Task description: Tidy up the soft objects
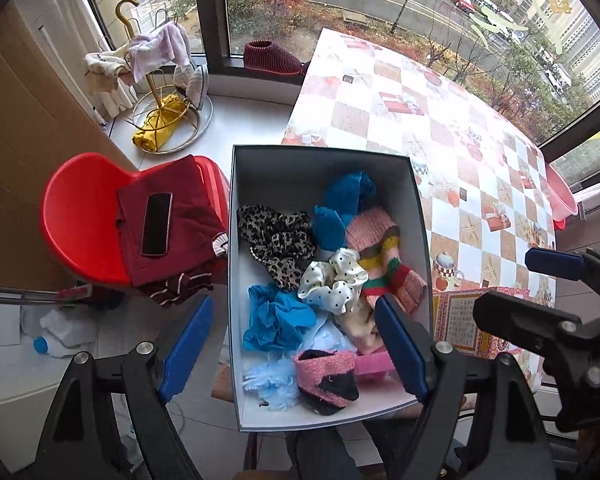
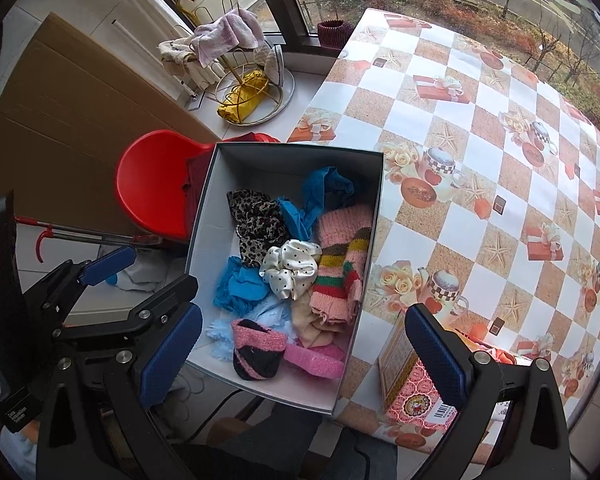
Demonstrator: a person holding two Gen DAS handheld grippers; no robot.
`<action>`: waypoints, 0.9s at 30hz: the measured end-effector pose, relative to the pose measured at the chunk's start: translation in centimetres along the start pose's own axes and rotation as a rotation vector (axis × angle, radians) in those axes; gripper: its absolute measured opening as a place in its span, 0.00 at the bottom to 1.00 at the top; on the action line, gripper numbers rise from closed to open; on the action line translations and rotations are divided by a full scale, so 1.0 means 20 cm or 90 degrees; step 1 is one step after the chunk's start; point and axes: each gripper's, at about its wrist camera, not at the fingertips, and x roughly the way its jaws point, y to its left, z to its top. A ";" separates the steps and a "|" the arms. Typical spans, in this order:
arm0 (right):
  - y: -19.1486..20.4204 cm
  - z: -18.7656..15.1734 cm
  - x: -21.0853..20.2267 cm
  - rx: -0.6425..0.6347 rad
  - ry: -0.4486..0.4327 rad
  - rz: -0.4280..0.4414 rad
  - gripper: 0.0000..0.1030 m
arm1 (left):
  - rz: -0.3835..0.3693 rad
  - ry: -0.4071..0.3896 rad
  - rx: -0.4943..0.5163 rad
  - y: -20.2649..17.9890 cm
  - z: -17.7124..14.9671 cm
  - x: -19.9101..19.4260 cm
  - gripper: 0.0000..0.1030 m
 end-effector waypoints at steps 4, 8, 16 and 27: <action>0.00 -0.04 0.02 0.006 0.012 -0.014 0.99 | 0.008 0.020 -0.007 0.02 -0.07 0.01 0.82; -0.01 -0.08 0.06 0.019 0.026 -0.018 0.99 | 0.016 0.032 0.009 0.01 -0.11 0.02 0.82; 0.00 -0.13 0.10 0.020 0.046 -0.034 0.99 | 0.020 0.048 0.042 -0.02 -0.17 0.04 0.82; 0.02 -0.14 0.11 0.022 0.048 -0.036 0.99 | 0.024 0.059 0.055 -0.03 -0.19 0.05 0.82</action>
